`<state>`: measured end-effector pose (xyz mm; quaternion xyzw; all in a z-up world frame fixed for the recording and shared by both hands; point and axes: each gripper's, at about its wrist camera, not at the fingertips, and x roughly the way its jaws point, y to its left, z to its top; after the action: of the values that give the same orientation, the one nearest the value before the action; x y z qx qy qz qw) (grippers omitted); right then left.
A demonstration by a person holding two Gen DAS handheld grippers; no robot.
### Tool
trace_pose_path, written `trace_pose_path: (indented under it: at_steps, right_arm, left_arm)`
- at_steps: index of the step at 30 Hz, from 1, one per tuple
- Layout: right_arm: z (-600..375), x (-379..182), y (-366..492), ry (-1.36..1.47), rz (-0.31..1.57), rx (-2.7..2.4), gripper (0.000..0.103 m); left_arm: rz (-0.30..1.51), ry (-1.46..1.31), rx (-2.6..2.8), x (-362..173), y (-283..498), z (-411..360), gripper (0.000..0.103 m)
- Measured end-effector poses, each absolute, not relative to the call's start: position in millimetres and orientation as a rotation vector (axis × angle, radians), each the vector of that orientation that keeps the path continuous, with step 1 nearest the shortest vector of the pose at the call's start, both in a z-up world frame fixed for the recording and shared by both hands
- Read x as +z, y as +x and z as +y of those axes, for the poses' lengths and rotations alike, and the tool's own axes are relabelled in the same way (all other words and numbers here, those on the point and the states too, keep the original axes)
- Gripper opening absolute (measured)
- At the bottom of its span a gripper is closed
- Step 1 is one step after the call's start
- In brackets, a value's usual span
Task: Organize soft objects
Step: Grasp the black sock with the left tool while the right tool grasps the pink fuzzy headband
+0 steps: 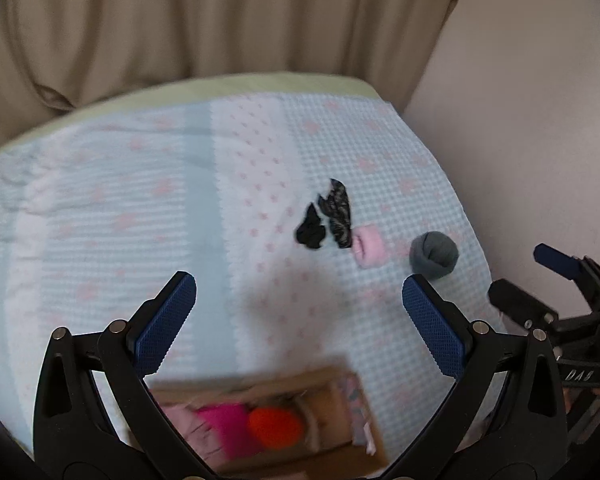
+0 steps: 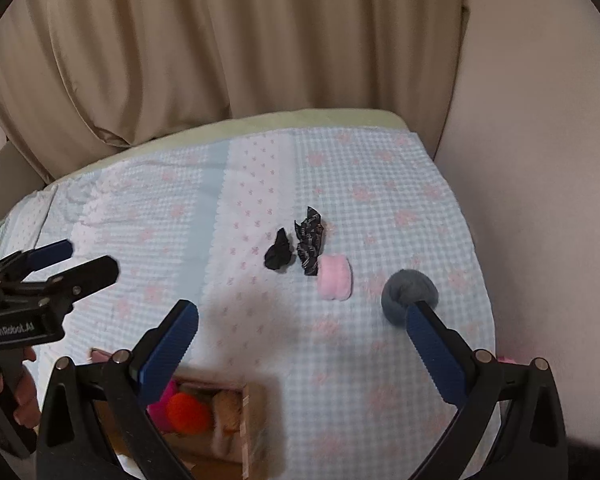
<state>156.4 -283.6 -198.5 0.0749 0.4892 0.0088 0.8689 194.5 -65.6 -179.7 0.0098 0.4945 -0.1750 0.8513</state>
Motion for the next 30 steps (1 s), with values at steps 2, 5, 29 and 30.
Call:
trace_pose_path:
  at_steps: [2, 5, 29, 30]
  right_arm:
    - [-292.9, -219.9, 176.3, 0.148, 1.043, 0.042, 0.103]
    - [-301.4, -249.0, 195.4, 0.135, 1.061, 0.074, 0.103]
    - [-312.6, -445.8, 292.6, 0.1, 1.245, 0.088, 0.094]
    - [-311.5, -447.5, 293.8, 0.085, 1.244, 0.091, 0.091]
  left_arm:
    - [1.077, 0.013, -0.374, -200.3, 216.4, -80.0, 0.103]
    - [1.116, 0.01, -0.386, -231.4, 246.1, -99.3, 0.103]
    - [1.309, 0.236, -0.49, -442.5, 361.0, -185.3, 0.084]
    - [1.305, 0.246, -0.497, -444.7, 361.7, -186.3, 0.083]
